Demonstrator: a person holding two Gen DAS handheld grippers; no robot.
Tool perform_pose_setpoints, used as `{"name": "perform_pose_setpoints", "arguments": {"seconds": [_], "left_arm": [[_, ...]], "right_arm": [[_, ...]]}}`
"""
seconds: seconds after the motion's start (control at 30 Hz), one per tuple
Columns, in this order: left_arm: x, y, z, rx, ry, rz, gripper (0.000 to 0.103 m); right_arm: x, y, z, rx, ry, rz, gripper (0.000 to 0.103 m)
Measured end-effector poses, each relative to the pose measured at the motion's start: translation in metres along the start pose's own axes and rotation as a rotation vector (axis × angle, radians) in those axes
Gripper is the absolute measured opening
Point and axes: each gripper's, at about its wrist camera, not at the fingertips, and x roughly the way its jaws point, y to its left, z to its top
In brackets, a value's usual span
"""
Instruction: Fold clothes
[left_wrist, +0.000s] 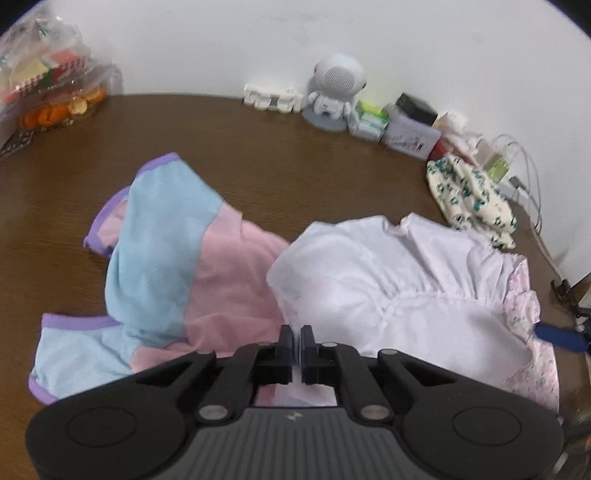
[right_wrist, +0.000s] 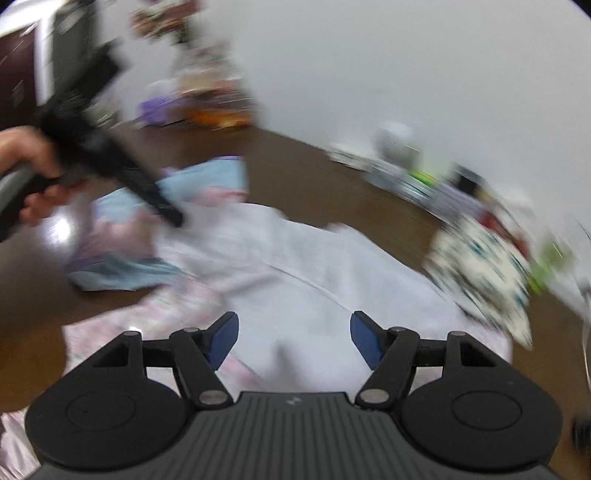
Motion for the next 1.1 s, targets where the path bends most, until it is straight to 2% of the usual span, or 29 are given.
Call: {"name": "perform_pose_setpoints", "arguments": {"seconds": [0.03, 0.1, 0.13, 0.2, 0.33, 0.37, 0.4, 0.43, 0.5, 0.6, 0.67, 0.77, 0.83, 0.87, 0.9, 0.93, 1.0, 1.1], "left_arm": [[-0.006, 0.003, -0.002, -0.001, -0.024, 0.015, 0.012], [-0.019, 0.008, -0.006, -0.004, -0.073, 0.044, 0.059], [-0.027, 0.011, -0.011, 0.005, -0.101, 0.058, 0.062], [-0.042, 0.018, -0.023, 0.055, -0.136, 0.077, 0.062], [-0.061, 0.029, -0.053, 0.129, -0.120, 0.076, 0.063], [-0.064, 0.029, -0.062, 0.158, -0.114, 0.067, 0.062], [-0.066, 0.029, -0.071, 0.190, -0.107, 0.056, 0.060], [-0.065, 0.024, -0.079, 0.229, -0.101, 0.034, 0.058], [-0.064, 0.012, -0.095, 0.311, -0.090, -0.018, 0.045], [-0.051, -0.008, -0.114, 0.406, -0.061, -0.085, 0.044], [-0.036, -0.018, -0.119, 0.424, -0.041, -0.097, 0.044], [-0.028, -0.026, -0.121, 0.440, -0.056, -0.096, 0.042], [-0.022, -0.032, -0.123, 0.451, -0.069, -0.094, 0.030], [-0.020, -0.035, -0.123, 0.456, -0.075, -0.093, 0.013], [-0.020, -0.037, -0.124, 0.458, -0.070, -0.099, 0.002], [-0.021, -0.039, -0.124, 0.458, -0.066, -0.097, 0.002], [-0.025, -0.044, -0.131, 0.487, -0.078, -0.066, 0.001], [-0.030, -0.050, -0.140, 0.532, -0.094, -0.026, 0.001]], "right_arm": [[0.007, 0.013, 0.008, -0.039, 0.009, 0.010, 0.068], [0.022, 0.038, 0.022, -0.115, 0.029, 0.025, 0.068], [0.031, 0.049, 0.027, -0.144, 0.040, 0.030, 0.067], [0.051, 0.069, 0.037, -0.194, 0.062, 0.033, 0.065], [0.086, 0.086, 0.047, -0.246, 0.104, -0.001, 0.056], [0.092, 0.085, 0.049, -0.232, 0.112, -0.001, 0.041], [0.097, 0.083, 0.051, -0.213, 0.121, 0.006, 0.010], [0.100, 0.078, 0.054, -0.167, 0.124, 0.018, 0.003], [0.098, 0.060, 0.060, -0.038, 0.100, 0.053, 0.003], [0.095, 0.029, 0.059, 0.149, 0.057, 0.115, 0.003], [0.094, 0.010, 0.054, 0.262, 0.031, 0.154, 0.003], [0.094, -0.018, 0.048, 0.432, -0.010, 0.212, 0.003], [0.093, -0.037, 0.043, 0.545, -0.037, 0.250, 0.003], [0.093, -0.047, 0.041, 0.601, -0.050, 0.269, 0.003], [0.093, -0.056, 0.038, 0.658, -0.064, 0.289, 0.003], [0.093, -0.066, 0.036, 0.714, -0.078, 0.308, 0.003], [0.105, -0.083, 0.017, 0.835, -0.038, 0.264, 0.003], [0.120, -0.094, -0.007, 0.910, 0.030, 0.184, 0.005]]}}
